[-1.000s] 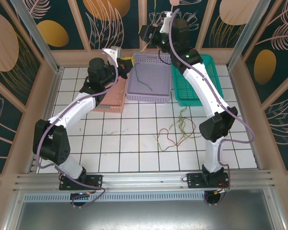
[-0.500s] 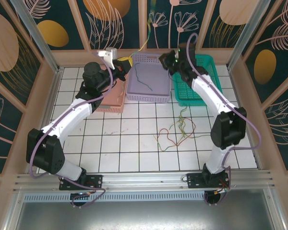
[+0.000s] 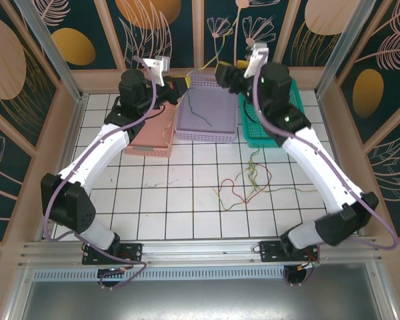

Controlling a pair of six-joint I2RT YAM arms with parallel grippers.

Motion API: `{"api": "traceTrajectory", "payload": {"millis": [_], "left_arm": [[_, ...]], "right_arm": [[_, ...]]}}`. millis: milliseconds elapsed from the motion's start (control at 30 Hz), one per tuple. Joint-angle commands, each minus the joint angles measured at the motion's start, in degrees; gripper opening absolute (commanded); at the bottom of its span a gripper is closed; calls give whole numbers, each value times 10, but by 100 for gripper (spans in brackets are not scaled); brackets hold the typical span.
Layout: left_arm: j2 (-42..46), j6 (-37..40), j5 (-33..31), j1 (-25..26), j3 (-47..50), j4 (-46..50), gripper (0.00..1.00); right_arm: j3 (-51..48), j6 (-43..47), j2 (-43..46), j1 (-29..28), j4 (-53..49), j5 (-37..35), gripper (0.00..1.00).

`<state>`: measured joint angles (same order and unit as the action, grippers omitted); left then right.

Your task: Untangle the cables

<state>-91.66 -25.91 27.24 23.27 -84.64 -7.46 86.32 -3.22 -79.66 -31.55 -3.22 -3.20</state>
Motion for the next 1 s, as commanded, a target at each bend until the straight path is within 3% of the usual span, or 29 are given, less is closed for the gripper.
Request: {"api": "traceTrajectory", "payload": {"millis": [0, 100, 333, 767, 967], "left_arm": [[-7, 36, 39, 2, -38, 149, 0], [-2, 69, 57, 3, -39, 211, 0], [19, 134, 54, 30, 2, 279, 0], [16, 151, 57, 43, -4, 290, 0], [14, 153, 72, 51, -6, 282, 0]], "right_arm": [[-160, 450, 58, -1, 95, 17, 72], [-246, 607, 100, 25, 161, 55, 80], [-258, 745, 91, 6, 160, 1, 83], [-278, 713, 42, -40, 158, -41, 79], [-262, 676, 18, -44, 155, -41, 68]]}}
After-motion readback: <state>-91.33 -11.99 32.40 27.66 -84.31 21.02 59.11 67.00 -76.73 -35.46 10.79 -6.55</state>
